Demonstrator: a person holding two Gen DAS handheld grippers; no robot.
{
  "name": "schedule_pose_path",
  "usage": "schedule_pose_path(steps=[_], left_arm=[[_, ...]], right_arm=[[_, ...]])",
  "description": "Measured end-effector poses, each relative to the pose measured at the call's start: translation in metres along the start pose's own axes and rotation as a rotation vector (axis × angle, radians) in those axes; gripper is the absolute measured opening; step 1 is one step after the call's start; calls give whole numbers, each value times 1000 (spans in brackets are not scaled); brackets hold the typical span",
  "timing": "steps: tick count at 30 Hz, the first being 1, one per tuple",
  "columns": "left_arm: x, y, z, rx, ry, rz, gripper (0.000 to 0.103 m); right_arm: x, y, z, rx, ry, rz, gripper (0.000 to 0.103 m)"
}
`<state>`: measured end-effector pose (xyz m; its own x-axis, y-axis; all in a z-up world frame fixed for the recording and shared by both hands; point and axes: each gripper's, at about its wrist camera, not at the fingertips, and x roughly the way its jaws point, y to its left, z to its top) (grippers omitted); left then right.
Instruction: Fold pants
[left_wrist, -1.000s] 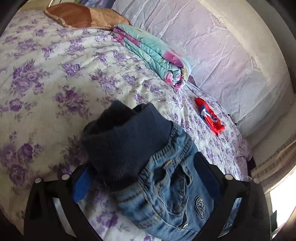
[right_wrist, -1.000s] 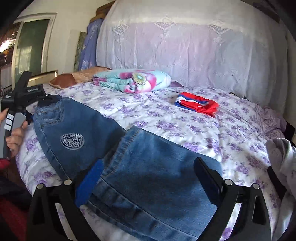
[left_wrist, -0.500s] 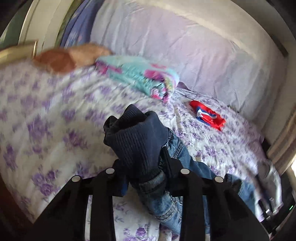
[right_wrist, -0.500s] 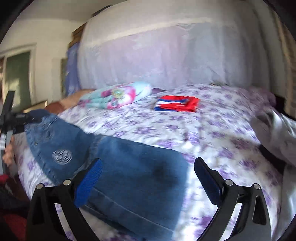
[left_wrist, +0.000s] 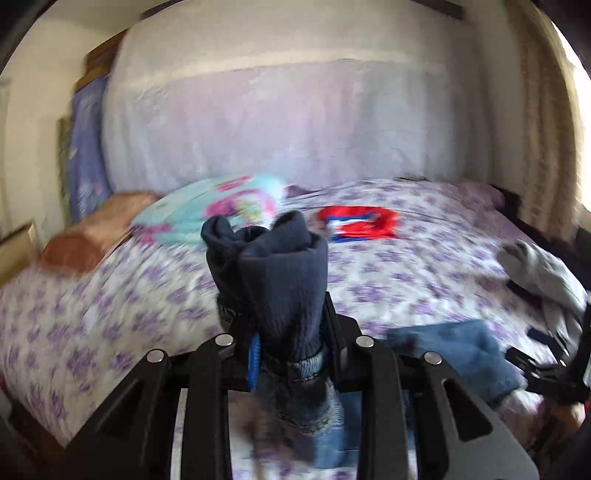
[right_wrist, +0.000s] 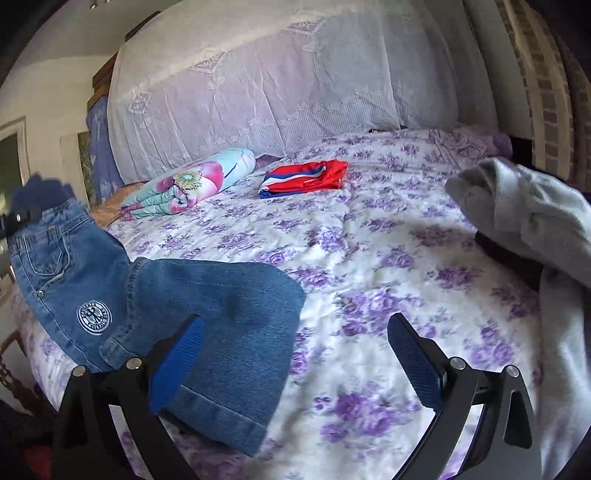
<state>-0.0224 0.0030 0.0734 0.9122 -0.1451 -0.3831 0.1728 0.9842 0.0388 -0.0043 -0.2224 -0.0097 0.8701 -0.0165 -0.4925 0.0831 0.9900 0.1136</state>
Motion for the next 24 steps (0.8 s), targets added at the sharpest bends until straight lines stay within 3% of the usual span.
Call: schedule_pose_path(steps=[4,9,17,24], left_arm=[[6,-58,-4,121,0,-96,25],[42,-101,-19,190,67,-166,23],[48,-128,-31,272,52,-135,22],[35,-154,-27,342,26,-191,20]], right_arm=[[-5,-16,1,33,-19,-15,100],[-7,-36,3,125,-27,23,100],[-9,-49,4,156,-43,27,100],[-8,-57,3,188,-48,37,100]])
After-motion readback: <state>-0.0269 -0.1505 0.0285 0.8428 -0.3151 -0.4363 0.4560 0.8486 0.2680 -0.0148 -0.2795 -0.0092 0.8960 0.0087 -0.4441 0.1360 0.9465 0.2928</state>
